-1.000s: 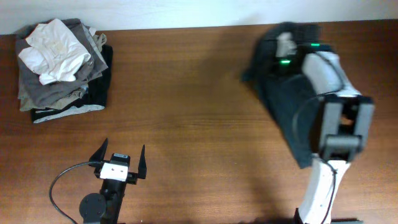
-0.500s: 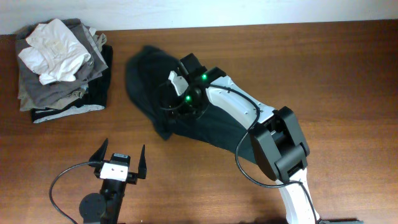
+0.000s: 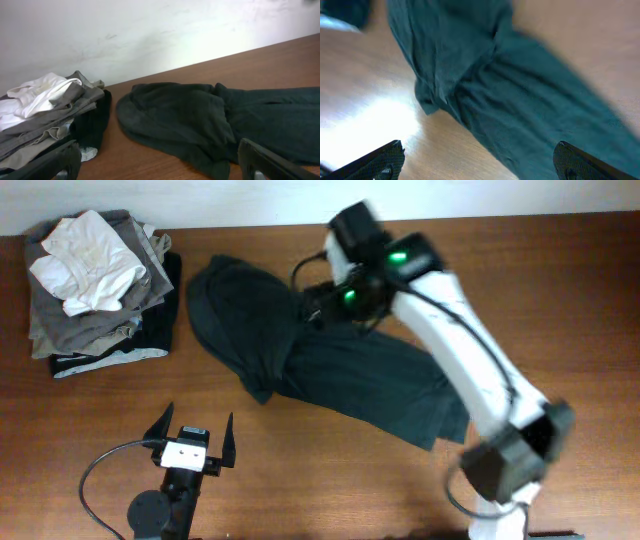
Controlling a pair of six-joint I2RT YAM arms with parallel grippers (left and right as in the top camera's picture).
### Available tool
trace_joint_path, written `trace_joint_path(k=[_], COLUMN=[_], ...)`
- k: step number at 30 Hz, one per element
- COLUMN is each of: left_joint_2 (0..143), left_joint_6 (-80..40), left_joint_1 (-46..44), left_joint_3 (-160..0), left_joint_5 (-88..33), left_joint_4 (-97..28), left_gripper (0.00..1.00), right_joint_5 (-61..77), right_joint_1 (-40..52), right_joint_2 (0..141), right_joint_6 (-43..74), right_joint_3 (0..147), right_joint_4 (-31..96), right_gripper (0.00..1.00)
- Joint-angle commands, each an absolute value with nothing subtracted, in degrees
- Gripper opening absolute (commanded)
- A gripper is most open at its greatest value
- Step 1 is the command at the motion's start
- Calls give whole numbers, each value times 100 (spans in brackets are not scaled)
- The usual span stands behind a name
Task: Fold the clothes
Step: 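Drag the shirt with the right gripper to the table center and release, then grasp the left end of the shirt with the left gripper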
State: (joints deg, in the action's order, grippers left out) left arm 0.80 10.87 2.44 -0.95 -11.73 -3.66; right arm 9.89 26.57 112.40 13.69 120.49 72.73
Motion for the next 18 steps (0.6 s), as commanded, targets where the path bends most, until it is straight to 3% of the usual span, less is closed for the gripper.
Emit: trace_joint_path(k=[1,2,4,5,9,11,15,18], left_joint_2=[40,40,40,40,40,40,40,40], left_joint_6=[1035,1033,1033,1035,991,987,985,274], left_joint_1=[279,279,279,279,279,279,279,279], left_joint_3=[-51,-54,-51,-54,-54,-54,-54,-113], left_joint_5=[-1153,-1153,-1153,-1153,-1413,-1422,-2333,-2722], left_joint_4=[-360,-360,-360,-360,-353,-346,309,1055], left_gripper=[99,99,99,99,99,99,99,99], right_joint_5=[596,591,550,554,550,554,534,233], right_joint_1=[2362,2314,2259,2239,2008,1833,1594,1533], right_joint_2=[10768,10768,10812,10827,10838,10838,10838,10840], right_joint_6=[1400,1393,1409,1470,1905,1988,2102,1999], right_joint_3=[12149,12149,12079,12018,11581,11450,11441,11441], right_joint_4=[7631,7819,8093,8167,8005,7999,8464,8707], right_gripper=[99,98,71,68,70,75,95,99])
